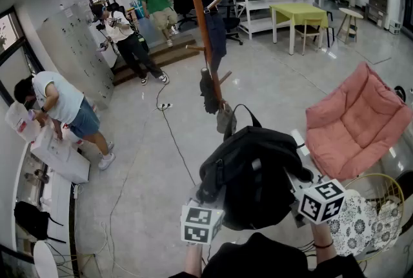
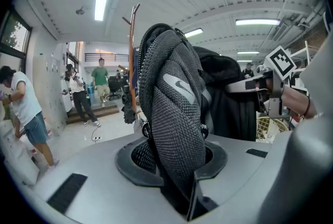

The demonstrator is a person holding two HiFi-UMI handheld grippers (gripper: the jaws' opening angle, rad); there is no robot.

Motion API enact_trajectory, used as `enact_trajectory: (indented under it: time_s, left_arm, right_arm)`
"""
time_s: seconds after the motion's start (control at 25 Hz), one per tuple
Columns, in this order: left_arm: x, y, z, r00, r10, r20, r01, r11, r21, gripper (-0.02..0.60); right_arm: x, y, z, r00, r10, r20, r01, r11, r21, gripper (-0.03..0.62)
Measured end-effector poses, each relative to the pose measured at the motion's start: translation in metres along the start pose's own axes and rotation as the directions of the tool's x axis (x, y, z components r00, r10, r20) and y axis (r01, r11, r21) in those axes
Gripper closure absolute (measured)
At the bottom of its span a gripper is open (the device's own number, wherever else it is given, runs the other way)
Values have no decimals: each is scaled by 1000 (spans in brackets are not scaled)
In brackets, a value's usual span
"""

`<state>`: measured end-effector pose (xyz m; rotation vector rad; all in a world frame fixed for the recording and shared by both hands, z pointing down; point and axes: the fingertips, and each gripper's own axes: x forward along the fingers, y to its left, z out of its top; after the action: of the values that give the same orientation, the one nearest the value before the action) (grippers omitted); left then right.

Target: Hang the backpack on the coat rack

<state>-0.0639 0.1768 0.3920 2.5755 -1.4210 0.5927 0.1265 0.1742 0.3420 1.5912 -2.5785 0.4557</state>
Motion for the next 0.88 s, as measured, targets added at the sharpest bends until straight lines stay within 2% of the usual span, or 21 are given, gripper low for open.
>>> enact_trajectory:
  time_s: [0.88]
  left_arm:
    - [-14, -14, -4, 998, 64, -14, -64, 997, -38, 468]
  right_arm:
    - [-7, -2, -3, 998, 62, -26, -61, 998, 18, 563]
